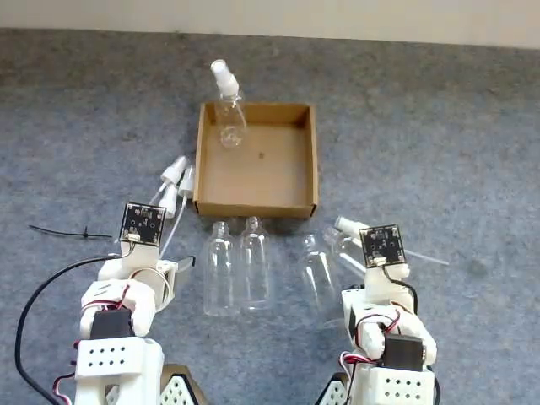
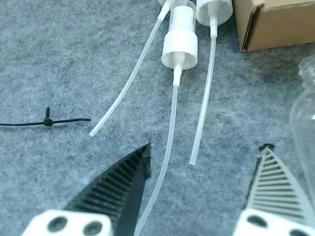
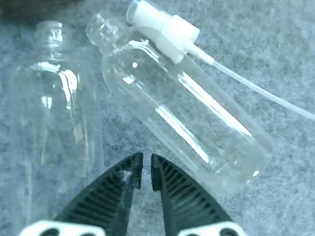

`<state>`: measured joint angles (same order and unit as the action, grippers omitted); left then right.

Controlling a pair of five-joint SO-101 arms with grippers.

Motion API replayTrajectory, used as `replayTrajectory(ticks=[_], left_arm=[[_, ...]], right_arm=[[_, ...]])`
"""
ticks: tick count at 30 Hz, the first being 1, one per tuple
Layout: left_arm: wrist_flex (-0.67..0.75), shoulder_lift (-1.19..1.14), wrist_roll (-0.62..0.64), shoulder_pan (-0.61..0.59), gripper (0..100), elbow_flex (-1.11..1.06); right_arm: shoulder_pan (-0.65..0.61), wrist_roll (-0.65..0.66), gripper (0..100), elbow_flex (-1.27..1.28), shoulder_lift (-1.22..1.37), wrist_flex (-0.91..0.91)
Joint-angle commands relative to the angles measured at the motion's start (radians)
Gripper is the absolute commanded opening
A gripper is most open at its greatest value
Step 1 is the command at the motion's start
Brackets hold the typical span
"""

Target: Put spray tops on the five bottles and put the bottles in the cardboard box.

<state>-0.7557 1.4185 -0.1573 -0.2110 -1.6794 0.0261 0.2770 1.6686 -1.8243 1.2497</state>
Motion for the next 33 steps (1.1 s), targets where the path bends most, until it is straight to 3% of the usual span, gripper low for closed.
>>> replayTrajectory(ticks=[1, 12, 18, 33], left_arm=[[-0.006, 0.013, -0.005, -0.008, 31, -0.025], [-0.006, 0.013, -0.005, -0.008, 31, -0.025], [-0.006, 0.013, -0.005, -0.008, 31, -0.025], [-0.006, 0.013, 0.000, 0.022, 31, -0.025]], right_arm=[[0.012, 0.011, 0.4, 0.124, -0.012, 0.005], [0.008, 0.008, 0.4, 0.127, -0.012, 0.005], [-0.074, 0.011, 0.4, 0.128, -0.012, 0.005], [-0.077, 0.014, 0.4, 0.122, -0.013, -0.056]])
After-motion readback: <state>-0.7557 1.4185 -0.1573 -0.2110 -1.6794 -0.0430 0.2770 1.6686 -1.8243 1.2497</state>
